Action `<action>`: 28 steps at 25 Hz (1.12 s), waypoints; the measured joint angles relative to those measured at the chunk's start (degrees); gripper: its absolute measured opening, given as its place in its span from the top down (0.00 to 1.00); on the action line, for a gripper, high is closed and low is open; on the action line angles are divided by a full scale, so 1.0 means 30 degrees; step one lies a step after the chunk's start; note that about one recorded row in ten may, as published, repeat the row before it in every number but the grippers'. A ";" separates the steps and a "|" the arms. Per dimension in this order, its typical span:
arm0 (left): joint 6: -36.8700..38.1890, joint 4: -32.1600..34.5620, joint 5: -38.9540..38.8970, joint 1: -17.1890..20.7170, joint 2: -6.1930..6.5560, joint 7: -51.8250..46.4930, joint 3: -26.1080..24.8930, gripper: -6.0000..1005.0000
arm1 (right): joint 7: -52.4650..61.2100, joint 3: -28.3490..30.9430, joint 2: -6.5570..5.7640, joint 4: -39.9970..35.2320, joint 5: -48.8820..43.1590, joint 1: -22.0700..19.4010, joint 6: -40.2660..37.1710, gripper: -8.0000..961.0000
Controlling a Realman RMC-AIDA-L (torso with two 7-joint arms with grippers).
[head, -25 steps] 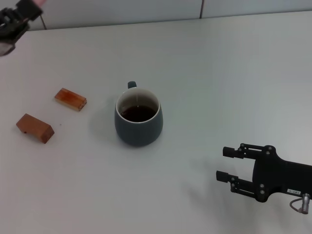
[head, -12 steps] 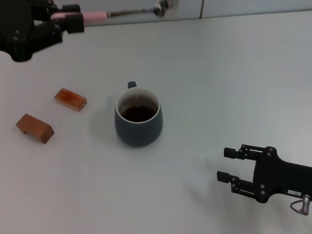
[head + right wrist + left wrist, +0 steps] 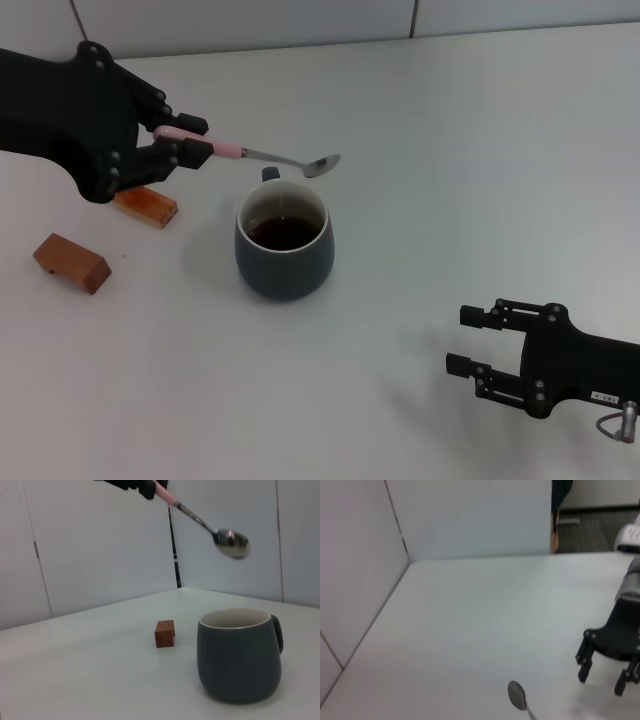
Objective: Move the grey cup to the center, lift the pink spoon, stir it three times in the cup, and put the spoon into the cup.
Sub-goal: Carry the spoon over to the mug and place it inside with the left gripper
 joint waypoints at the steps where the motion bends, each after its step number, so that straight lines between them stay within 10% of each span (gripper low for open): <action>1: -0.0129 0.0432 0.0497 -0.0006 -0.0028 -0.0247 0.0603 0.85 | 0.0003 -0.0007 0.0000 -0.0001 -0.0017 -0.0005 -0.0002 0.37; 28: -0.4036 0.0797 0.9044 -0.1190 -0.0261 -0.3197 1.0281 0.84 | -0.0056 -0.0077 0.0028 0.0147 -0.0049 -0.0202 -0.0030 0.37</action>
